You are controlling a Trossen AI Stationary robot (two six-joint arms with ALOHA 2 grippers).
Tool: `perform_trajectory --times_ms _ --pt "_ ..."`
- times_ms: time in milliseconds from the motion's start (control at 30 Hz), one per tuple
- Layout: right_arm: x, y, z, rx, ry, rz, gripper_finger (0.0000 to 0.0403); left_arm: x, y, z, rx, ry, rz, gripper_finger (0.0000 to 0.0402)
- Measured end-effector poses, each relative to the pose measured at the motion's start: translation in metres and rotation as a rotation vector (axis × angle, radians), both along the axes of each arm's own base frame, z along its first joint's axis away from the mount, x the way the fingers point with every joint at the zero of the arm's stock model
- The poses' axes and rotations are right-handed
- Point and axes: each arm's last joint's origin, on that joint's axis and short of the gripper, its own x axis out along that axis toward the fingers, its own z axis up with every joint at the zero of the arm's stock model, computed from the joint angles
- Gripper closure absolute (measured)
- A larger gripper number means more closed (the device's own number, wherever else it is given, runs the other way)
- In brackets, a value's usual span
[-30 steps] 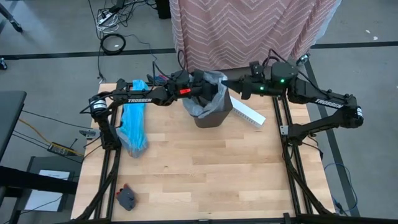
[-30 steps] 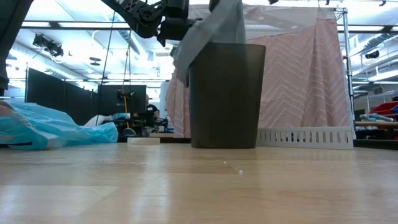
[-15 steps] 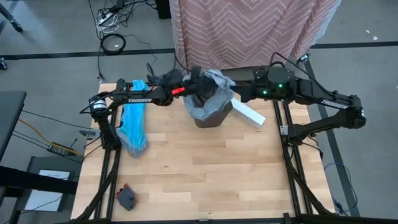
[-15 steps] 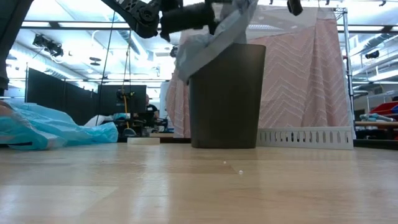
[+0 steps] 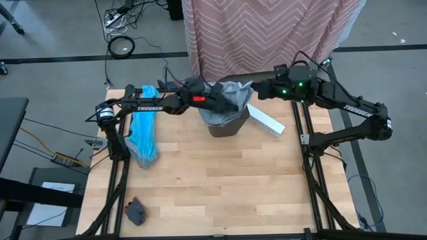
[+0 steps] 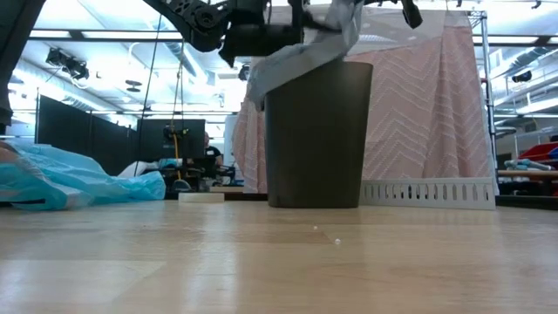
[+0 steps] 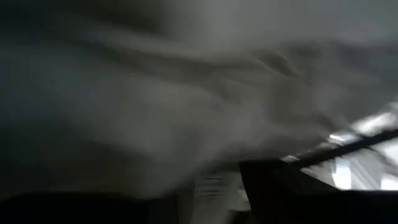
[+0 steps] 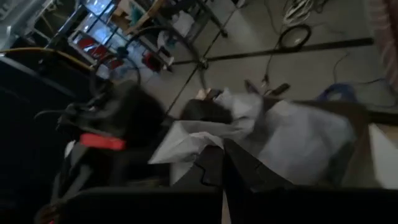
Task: Place trash/remove bag and relplace
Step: Remove the trash bag from the trash bin
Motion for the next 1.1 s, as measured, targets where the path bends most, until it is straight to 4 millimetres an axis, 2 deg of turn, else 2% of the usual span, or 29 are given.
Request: perform_trajectory --times_ms 133,333,400,500,667,767,900,1000,1100 --pt "0.001 0.005 0.0 0.022 -0.008 0.027 0.0403 -0.004 0.012 -0.01 0.035 0.09 0.113 0.0271" --pt "0.0 0.01 -0.007 0.087 0.042 0.037 0.0403 -0.014 0.04 -0.006 -0.063 0.058 0.216 0.0271" --pt "-0.001 0.011 -0.009 0.094 0.069 0.038 0.0403 -0.015 0.043 0.003 -0.095 -0.021 0.177 0.0271" --pt "-0.002 0.01 -0.01 0.085 0.08 0.024 0.0403 -0.016 0.037 0.015 -0.132 -0.121 0.028 0.0271" --pt "-0.01 0.005 -0.008 0.054 0.094 -0.036 0.0403 -0.019 0.032 0.015 -0.146 -0.081 -0.216 0.0271" --pt "-0.019 0.003 -0.007 0.049 0.102 -0.073 0.0403 -0.022 0.039 0.011 -0.17 -0.035 -0.212 0.0271" --pt "-0.027 0.004 -0.003 0.038 0.081 -0.082 0.0403 -0.032 0.06 0.005 -0.145 -0.007 -0.15 0.0271" --pt "-0.03 0.004 -0.001 0.033 0.072 -0.089 0.0403 -0.04 0.074 0.006 -0.163 -0.003 -0.111 0.0271" --pt "-0.03 0.004 -0.001 0.031 0.071 -0.089 0.0403 -0.044 0.078 0.011 -0.194 -0.012 -0.077 0.0271"
